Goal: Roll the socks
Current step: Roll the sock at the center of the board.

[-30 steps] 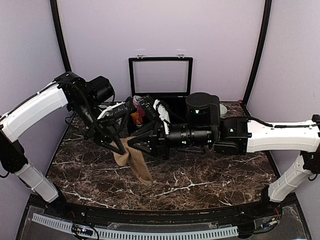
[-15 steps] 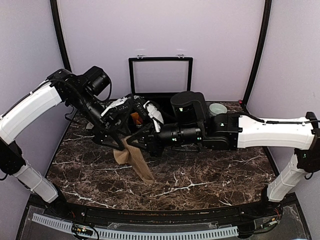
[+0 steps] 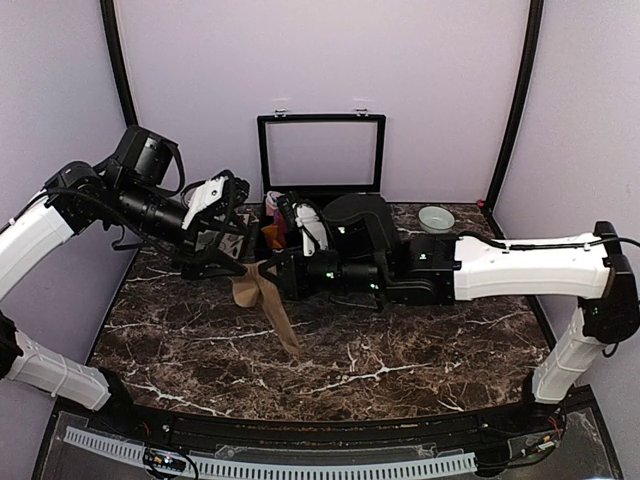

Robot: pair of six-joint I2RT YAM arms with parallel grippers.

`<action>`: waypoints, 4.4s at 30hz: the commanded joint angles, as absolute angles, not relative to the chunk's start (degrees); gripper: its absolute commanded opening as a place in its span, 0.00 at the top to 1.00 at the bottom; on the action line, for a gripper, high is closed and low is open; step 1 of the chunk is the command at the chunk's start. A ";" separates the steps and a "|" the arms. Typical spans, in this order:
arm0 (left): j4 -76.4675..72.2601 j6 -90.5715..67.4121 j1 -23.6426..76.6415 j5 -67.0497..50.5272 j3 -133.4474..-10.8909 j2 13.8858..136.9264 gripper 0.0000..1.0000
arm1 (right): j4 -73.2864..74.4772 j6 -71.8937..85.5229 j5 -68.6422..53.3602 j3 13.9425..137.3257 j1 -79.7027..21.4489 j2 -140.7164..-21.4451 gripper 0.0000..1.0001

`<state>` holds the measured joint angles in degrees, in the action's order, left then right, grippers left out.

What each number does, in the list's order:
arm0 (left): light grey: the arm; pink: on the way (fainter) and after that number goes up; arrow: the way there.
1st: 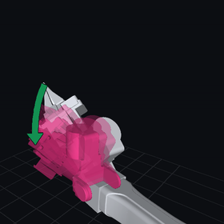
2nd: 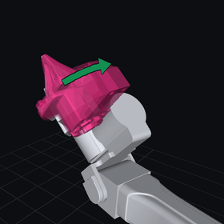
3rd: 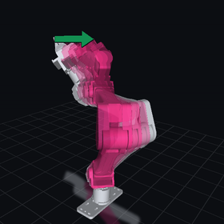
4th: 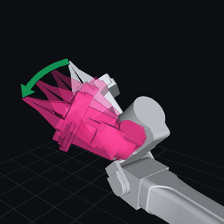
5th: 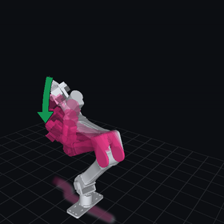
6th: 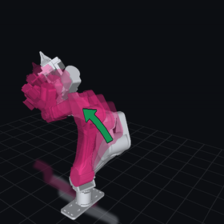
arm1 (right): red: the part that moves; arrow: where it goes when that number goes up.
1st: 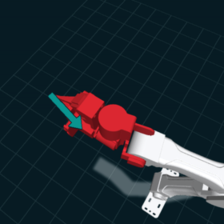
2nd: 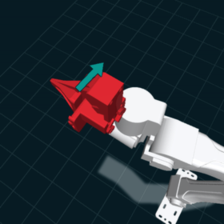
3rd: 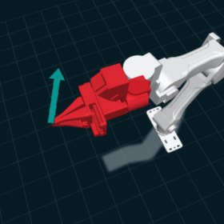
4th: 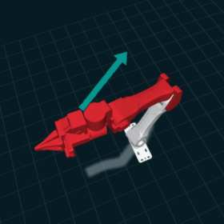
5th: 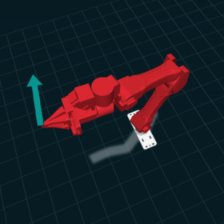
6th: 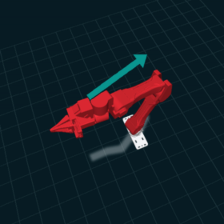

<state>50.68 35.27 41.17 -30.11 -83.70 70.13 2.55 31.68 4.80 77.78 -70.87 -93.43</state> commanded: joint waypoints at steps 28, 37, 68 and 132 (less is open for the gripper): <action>39.86 35.89 44.39 -7.89 -72.23 68.46 0.69 | -5.83 42.59 0.63 76.47 -70.94 -93.18 1.00; 33.59 42.66 44.86 4.43 -70.64 67.83 0.85 | -9.70 52.83 -5.05 74.03 -70.40 -93.24 1.00; 66.61 37.71 43.33 -49.58 -82.92 79.13 1.00 | -0.60 18.64 2.55 71.64 -75.71 -83.92 0.52; 46.99 47.10 53.20 -2.58 -75.64 70.53 0.01 | -7.93 47.86 -2.33 73.27 -71.29 -94.21 1.00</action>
<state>46.81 44.86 51.94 -0.51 -75.40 73.43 -1.93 44.05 0.56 73.63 -72.03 -93.21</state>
